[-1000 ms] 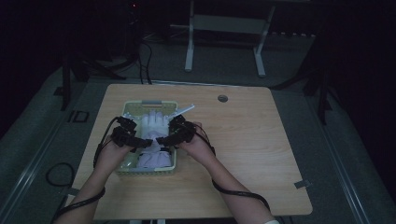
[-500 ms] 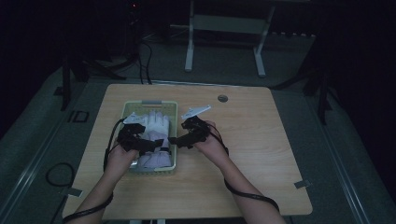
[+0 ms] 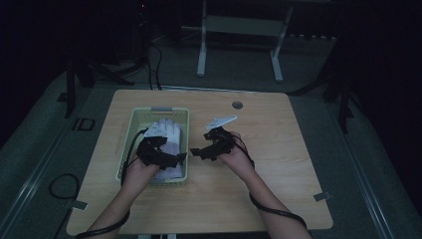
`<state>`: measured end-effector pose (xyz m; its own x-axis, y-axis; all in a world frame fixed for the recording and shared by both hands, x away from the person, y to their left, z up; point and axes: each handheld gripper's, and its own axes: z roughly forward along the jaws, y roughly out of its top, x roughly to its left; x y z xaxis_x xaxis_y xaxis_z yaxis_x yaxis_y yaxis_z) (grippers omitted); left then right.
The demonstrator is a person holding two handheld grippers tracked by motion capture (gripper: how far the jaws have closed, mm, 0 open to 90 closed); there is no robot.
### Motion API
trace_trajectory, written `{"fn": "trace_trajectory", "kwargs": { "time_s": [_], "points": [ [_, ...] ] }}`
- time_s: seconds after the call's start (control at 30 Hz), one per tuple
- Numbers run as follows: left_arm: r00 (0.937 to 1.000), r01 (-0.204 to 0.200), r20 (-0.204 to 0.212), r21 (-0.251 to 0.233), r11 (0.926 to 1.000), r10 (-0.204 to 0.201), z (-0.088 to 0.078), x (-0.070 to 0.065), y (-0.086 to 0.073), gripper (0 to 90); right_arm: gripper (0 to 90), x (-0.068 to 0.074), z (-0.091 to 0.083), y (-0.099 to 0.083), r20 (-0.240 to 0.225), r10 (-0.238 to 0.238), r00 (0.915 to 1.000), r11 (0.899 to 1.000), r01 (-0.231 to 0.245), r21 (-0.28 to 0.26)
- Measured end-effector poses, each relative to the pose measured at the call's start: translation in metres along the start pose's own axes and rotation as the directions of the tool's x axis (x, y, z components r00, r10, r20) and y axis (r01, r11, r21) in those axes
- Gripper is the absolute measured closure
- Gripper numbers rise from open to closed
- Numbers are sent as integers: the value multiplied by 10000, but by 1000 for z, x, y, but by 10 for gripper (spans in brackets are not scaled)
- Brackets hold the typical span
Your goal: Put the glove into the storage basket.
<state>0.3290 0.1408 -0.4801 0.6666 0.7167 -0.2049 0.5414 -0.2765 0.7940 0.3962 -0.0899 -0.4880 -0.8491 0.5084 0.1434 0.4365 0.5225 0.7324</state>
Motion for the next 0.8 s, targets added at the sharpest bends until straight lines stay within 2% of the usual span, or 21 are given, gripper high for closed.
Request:
{"fn": "trace_trajectory", "kwargs": {
  "time_s": [0.1,0.13,0.2,0.33,0.37,0.5,0.8],
  "points": [
    [9988,-85,485,-178,9998,94,3,-9,2,25,143,-3,-5,-7,32,-49,10000,10000,49,54],
    [9988,-85,485,-178,9998,94,3,-9,2,24,143,-3,-5,-7,32,-49,10000,10000,49,54],
    [9954,-171,935,-348,9992,203,6,-21,5,33,143,-5,-10,-13,66,-96,9999,9999,96,110],
    [9935,-287,1086,-381,9989,327,9,-31,7,34,143,-7,-14,-18,115,-156,9998,9998,155,127],
    [9891,-521,1358,-406,9978,572,14,-44,9,33,143,-11,-20,-24,174,-100,9998,9999,99,79],
    [9829,-791,1637,-397,9961,846,22,-60,12,33,143,-15,-28,-34,227,-77,9997,9999,75,98],
    [9633,-1211,2382,-242,9923,1234,42,-88,11,32,141,-24,-45,-60,501,-129,9987,9999,123,119]
  ]
}}
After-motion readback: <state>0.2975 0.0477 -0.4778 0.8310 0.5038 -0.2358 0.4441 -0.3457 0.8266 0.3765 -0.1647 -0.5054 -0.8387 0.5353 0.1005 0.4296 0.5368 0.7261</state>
